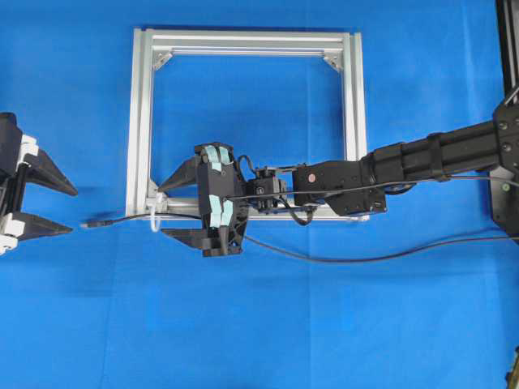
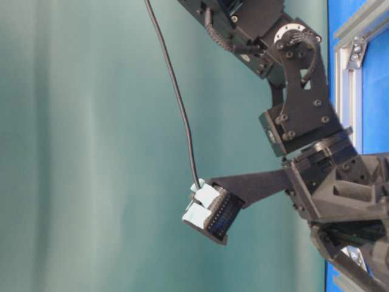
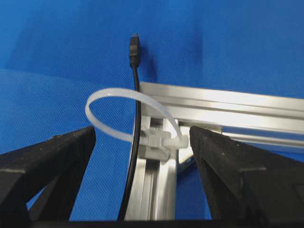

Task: Insert the wire through the string loop located on the left side.
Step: 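Pull the plug leftward with the left gripper, drawing cable through loop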

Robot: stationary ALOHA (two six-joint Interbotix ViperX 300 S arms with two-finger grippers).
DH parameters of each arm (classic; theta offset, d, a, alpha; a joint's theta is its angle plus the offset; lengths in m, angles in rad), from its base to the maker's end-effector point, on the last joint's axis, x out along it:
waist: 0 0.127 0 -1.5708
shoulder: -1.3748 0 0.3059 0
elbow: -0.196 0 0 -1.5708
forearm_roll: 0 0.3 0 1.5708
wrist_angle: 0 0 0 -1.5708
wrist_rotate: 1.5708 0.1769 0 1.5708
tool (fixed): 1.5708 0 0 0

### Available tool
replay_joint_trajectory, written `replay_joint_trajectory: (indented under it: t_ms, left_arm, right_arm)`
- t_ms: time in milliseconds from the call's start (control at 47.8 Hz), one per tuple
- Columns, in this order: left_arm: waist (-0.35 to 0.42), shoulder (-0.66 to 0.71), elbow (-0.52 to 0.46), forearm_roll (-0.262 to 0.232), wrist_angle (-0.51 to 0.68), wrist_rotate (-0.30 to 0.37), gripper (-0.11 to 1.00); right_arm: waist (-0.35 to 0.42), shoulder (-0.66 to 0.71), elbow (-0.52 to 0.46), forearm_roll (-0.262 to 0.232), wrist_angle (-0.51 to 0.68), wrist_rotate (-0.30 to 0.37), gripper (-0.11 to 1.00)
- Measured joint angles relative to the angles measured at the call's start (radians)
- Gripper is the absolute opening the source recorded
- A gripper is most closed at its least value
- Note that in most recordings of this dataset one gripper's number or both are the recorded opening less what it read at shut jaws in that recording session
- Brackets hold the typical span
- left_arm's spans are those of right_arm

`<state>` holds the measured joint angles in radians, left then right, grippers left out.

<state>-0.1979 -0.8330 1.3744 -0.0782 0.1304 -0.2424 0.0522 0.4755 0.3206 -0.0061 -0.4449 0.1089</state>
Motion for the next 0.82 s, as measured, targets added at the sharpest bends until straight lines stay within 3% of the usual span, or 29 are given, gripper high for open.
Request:
replay_joint_trajectory:
  t_ms: [523, 816]
  left_arm:
    - [0.026, -0.193, -0.038, 0.029, 0.0, 0.015, 0.7]
    - [0.057, -0.216, -0.064, 0.057, -0.002, 0.021, 0.69]
  right_arm:
    - [0.0, -0.181, 0.025, -0.003, 0.094, -0.006, 0.95]
    - [0.0, -0.252, 0.025, -0.005, 0.13, -0.006, 0.95]
